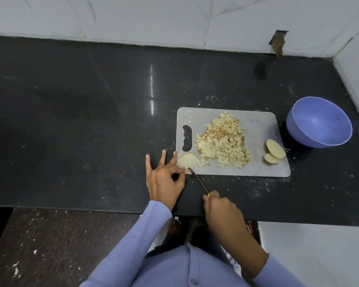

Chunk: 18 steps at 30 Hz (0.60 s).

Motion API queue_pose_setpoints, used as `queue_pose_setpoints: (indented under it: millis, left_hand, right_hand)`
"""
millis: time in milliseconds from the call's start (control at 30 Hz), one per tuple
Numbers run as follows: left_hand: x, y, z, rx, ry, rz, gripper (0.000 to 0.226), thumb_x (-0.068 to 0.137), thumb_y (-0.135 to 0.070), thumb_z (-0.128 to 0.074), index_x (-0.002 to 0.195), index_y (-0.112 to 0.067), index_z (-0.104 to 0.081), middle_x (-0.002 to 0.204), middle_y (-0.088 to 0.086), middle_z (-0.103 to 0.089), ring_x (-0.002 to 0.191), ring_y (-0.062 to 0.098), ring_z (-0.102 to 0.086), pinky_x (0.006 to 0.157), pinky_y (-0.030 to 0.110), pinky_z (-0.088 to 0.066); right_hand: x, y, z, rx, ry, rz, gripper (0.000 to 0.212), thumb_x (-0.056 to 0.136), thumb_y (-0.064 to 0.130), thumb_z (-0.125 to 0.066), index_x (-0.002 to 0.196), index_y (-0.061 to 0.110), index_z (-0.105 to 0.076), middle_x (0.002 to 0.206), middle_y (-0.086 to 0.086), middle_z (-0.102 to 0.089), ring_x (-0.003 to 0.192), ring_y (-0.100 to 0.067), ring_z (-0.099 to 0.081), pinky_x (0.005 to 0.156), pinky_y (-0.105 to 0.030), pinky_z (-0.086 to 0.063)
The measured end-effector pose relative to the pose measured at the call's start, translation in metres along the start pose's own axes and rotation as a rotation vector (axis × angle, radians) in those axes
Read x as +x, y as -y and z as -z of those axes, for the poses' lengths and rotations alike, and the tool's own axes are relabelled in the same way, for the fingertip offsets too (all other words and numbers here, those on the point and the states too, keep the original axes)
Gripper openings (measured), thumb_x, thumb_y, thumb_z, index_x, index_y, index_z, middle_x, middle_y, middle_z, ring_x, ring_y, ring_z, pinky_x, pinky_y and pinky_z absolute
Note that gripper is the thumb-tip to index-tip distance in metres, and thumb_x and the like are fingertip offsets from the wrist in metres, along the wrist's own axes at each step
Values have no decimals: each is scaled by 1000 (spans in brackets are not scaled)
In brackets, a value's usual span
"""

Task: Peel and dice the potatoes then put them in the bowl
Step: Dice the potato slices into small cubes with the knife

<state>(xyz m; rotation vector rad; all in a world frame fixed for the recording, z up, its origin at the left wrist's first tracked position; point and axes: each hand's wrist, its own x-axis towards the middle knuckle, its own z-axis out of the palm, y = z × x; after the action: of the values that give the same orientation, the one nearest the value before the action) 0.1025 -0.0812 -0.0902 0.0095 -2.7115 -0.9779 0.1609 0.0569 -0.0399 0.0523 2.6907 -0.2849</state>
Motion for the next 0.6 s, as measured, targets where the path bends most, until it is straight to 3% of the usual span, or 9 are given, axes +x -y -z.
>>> queue_pose_setpoints:
  millis: [267, 467, 600]
  left_hand:
    - [0, 2, 0, 49, 15, -16, 12, 71, -18, -82, 64, -20, -72, 120, 8, -64, 128, 28, -47, 116, 31, 11]
    - [-1, 8, 7, 26, 22, -39, 4, 75, -25, -79, 78, -24, -77, 138, 6, -50, 138, 29, -34, 116, 44, 4]
    - [-1, 12, 12, 4, -46, -19, 7, 71, -20, -81, 76, -23, -77, 142, 5, -46, 140, 29, -30, 117, 42, 3]
  right_hand:
    - [-3, -9, 0, 30, -44, -15, 34, 104, 36, -21, 103, 13, -46, 94, -4, -63, 86, -23, -61, 61, -28, -32]
    - [-3, -9, 11, 167, -97, 38, 30, 103, 37, -25, 83, 18, -39, 62, 7, -39, 56, -12, -40, 46, -22, -24]
    - [10, 4, 15, 195, -85, 80, 31, 103, 37, -26, 85, 17, -40, 64, 6, -41, 60, -15, -43, 49, -28, -28]
